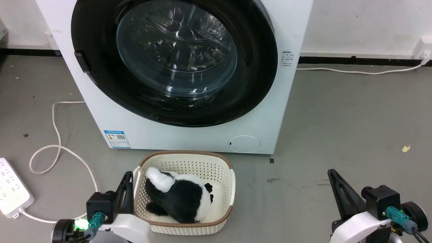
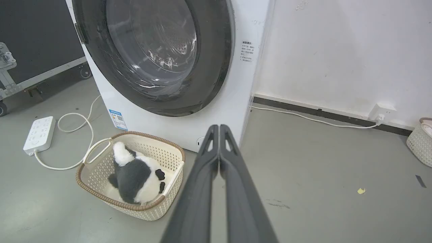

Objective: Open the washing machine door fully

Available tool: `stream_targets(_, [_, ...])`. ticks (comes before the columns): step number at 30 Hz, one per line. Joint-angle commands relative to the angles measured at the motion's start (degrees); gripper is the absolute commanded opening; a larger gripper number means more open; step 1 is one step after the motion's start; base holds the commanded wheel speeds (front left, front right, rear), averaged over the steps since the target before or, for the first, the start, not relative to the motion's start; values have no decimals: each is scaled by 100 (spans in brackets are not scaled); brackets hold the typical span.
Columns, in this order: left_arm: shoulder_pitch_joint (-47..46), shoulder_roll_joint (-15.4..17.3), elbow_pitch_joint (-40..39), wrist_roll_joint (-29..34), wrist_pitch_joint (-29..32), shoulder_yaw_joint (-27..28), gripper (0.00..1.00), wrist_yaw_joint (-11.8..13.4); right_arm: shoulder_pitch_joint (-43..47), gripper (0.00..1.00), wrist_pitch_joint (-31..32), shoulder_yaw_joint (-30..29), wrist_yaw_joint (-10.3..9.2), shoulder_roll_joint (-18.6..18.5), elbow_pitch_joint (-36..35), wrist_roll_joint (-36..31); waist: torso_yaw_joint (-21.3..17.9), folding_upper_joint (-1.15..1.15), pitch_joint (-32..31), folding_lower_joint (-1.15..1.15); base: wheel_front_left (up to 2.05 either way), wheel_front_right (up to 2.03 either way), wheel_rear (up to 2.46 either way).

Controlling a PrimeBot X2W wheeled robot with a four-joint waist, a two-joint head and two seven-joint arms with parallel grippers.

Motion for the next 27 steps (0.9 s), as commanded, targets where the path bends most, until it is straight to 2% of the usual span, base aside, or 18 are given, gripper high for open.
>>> stream_targets(1, [-86,8,-20,51,1,-1,0,-25,-68,0,8,-4,-4,27,15,-36,0,0,0,0,0,0,0])
stream_targets(27, [-86,8,-20,51,1,-1,0,-25,-68,0,8,-4,-4,27,15,-36,0,0,0,0,0,0,0])
